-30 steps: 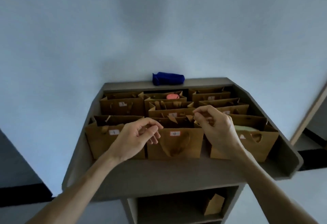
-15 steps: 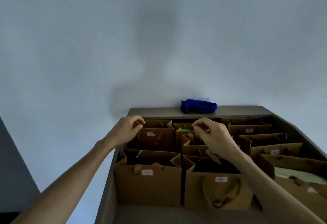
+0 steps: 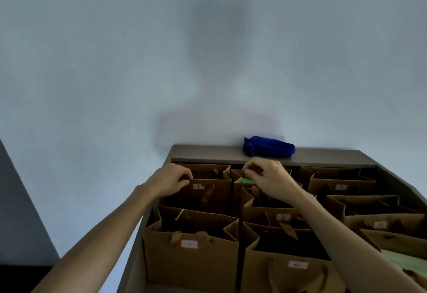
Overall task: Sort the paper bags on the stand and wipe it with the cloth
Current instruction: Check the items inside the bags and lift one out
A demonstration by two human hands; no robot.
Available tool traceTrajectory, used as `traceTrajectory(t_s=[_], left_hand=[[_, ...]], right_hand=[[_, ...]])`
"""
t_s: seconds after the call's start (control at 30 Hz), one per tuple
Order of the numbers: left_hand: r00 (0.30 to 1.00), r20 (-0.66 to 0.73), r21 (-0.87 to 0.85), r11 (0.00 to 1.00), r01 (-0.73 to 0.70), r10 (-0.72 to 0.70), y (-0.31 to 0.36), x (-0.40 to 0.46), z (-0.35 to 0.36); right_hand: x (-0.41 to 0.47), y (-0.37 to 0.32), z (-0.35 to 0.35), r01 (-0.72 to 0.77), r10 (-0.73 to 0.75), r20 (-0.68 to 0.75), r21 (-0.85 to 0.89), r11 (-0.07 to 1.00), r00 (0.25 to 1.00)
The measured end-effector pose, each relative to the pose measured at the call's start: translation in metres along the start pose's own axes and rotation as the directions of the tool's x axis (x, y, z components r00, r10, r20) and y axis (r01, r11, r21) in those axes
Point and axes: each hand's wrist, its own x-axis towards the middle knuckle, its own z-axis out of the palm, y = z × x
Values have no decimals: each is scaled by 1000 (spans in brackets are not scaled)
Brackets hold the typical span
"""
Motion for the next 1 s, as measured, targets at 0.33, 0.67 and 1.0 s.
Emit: traceTrajectory(t_s=[0.33, 0.67, 1.0], left_hand=[[997, 59, 52, 997, -48, 45, 7, -44, 0], [999, -9, 86, 996, -31, 32, 8, -35, -3], [993, -99, 38, 997, 70, -66, 14, -3, 6]], right_hand=[[37, -7, 42, 96, -92, 83, -49, 994, 992], [44, -5, 48, 95, -90, 110, -40, 995, 990], [-24, 18, -17, 13, -10, 36, -70, 997, 999]])
